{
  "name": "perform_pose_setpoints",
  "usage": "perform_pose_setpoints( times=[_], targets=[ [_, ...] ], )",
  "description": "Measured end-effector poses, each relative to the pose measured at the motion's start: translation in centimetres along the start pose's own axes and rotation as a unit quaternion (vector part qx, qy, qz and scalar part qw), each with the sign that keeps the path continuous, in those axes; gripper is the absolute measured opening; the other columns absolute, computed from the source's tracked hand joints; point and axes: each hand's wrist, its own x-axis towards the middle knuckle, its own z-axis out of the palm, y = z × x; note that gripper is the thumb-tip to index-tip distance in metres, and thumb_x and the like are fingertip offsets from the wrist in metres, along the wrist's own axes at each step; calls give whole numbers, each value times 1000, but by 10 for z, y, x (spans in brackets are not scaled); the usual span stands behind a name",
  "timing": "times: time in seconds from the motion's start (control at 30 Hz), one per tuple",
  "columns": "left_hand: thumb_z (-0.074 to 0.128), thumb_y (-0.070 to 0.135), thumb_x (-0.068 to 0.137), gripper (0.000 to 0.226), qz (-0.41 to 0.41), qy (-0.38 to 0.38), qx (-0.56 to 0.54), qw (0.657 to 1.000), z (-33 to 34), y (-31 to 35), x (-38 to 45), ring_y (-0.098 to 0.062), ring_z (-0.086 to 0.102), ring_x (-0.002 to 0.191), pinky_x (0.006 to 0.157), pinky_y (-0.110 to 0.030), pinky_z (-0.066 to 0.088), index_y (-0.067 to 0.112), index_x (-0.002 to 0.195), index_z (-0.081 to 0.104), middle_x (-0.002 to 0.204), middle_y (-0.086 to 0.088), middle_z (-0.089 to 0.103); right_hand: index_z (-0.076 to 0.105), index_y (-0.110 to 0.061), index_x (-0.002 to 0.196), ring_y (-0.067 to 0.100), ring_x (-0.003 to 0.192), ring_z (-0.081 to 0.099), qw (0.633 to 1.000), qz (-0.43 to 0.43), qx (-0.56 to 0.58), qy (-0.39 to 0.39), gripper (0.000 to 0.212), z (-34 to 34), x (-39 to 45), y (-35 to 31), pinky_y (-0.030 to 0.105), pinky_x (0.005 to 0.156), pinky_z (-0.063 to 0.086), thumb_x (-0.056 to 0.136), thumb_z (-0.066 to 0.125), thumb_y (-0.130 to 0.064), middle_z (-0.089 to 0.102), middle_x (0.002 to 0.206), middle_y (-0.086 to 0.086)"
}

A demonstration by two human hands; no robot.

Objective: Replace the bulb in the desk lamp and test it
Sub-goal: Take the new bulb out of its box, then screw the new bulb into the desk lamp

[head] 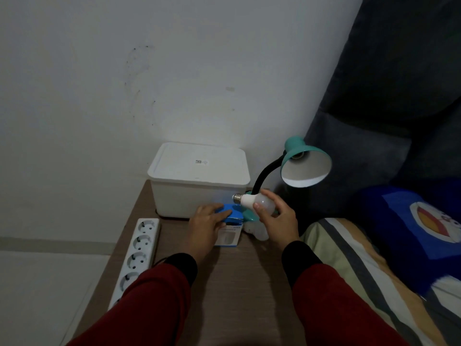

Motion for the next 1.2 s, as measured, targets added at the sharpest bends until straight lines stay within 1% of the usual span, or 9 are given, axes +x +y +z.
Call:
perform_pose_setpoints(
  times=[0.2,0.4,0.57,0.73,0.83,0.93,1.0,1.1,1.2],
  targets=[
    [50,18,93,36,20,5,1,1000,6,-4,0,-19,40,126,107,-28,33,23,129,53,137,0,53,60,-25,122,15,108,51,1000,0,-16,-4,38,3,0,1,44,94,53,86,65,-18,48,120,-7],
    [50,19,93,35,19,0,-10,1000,5,-5,1,-18,40,126,110,-28,32,21,128,53,137,0,53,60,-24,122,14,107,50,1000,0,-23,-3,37,3,1,-1,30,91,50,86,65,-18,49,121,-5],
    [45,22,95,40,13,-60,28,998,3,-9,0,-16,30,134,114,-30,24,26,135,44,146,4,41,61,-25,120,15,108,51,1000,1,-16,-1,36,4,0,-1,32,92,51,85,66,-17,52,123,-2],
    [46,25,95,41,5,-109,75,991,0,-5,6,-20,30,134,114,-37,30,28,136,43,147,2,38,58,-26,118,16,110,53,1000,3,-13,4,46,-1,-6,-8,29,91,50,78,71,-8,52,122,-3],
    [51,23,92,38,2,-80,44,996,-9,3,13,-22,39,129,110,-34,35,23,131,51,141,-4,45,51,-34,110,24,109,57,999,-4,-5,47,48,-5,-14,-17,41,92,53,75,69,-7,52,118,1],
    [54,17,90,37,-10,-9,-22,1000,-26,20,23,-25,48,122,104,-31,36,14,127,55,132,-11,54,49,-40,106,24,102,60,991,-26,4,134,46,-13,-24,-27,47,87,55,68,69,-23,56,111,0],
    [55,15,90,37,-3,30,-49,998,-40,36,32,-26,49,121,104,-29,35,11,127,55,130,-13,55,48,-37,112,21,101,58,982,-26,18,185,50,-19,-29,-32,43,84,56,69,70,-24,52,114,-2],
    [55,17,90,36,31,64,-86,994,-56,73,51,-24,50,121,103,-26,34,12,127,55,130,-13,56,48,-26,118,18,97,55,967,-17,38,251,51,-35,-29,-35,28,75,52,74,73,-19,51,116,1],
    [56,19,90,36,72,67,-103,990,-62,111,72,-23,52,118,100,-23,35,14,126,55,128,-11,57,48,-24,116,23,98,59,959,-5,44,278,49,-47,-18,-34,37,79,53,74,73,-26,58,113,5]
  ],
)
